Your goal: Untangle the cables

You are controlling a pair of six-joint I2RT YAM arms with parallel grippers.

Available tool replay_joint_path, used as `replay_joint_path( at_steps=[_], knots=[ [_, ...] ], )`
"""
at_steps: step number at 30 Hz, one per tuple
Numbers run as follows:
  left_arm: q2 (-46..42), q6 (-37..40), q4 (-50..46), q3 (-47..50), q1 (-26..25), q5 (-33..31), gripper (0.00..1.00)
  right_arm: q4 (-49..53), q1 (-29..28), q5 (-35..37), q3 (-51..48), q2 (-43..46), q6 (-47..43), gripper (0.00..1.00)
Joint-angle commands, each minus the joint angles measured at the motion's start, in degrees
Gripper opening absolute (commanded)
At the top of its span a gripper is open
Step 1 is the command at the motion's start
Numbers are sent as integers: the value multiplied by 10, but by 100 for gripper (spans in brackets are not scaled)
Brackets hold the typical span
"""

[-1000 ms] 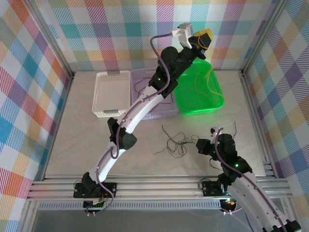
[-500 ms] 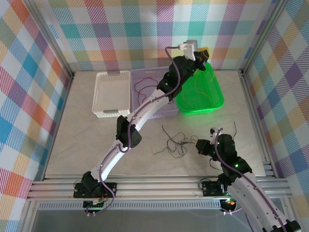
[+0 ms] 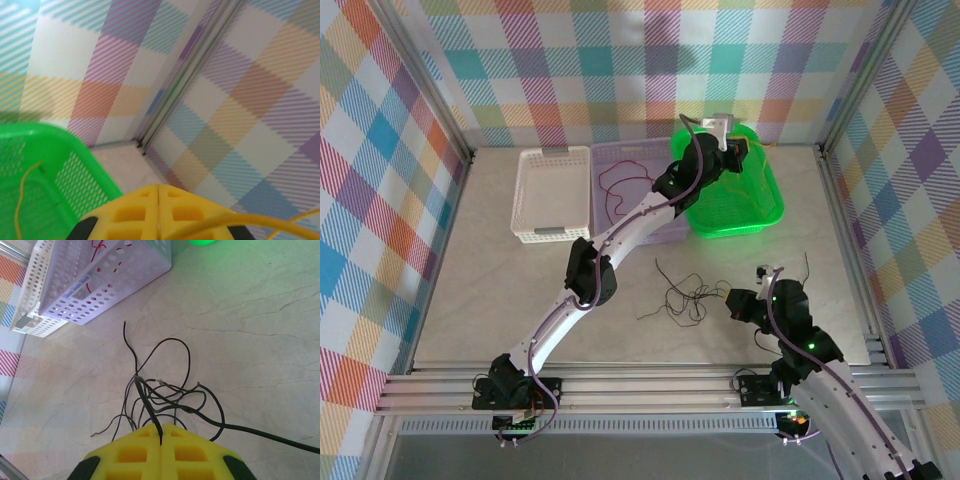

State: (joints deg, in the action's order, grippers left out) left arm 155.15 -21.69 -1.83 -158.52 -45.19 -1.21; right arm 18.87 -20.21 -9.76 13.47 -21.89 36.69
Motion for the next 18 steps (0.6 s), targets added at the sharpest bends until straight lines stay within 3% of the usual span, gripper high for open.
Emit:
replay_joint_path(
  at_steps=[1,9,13,18],
  knots=[
    [-12,-8,-45,22,-2,-16,0,29,3,-11,38,26,6,0],
    [-12,-12,-129,48,-1,-34,0,105,3,-4,97,70,6,0],
    [-13,-12,-176,48,-1,-34,16,141,3,5,128,81,-1,0],
    [-20,-19,-218,48,6,-40,24,175,2,22,178,78,-11,0]
  ],
)
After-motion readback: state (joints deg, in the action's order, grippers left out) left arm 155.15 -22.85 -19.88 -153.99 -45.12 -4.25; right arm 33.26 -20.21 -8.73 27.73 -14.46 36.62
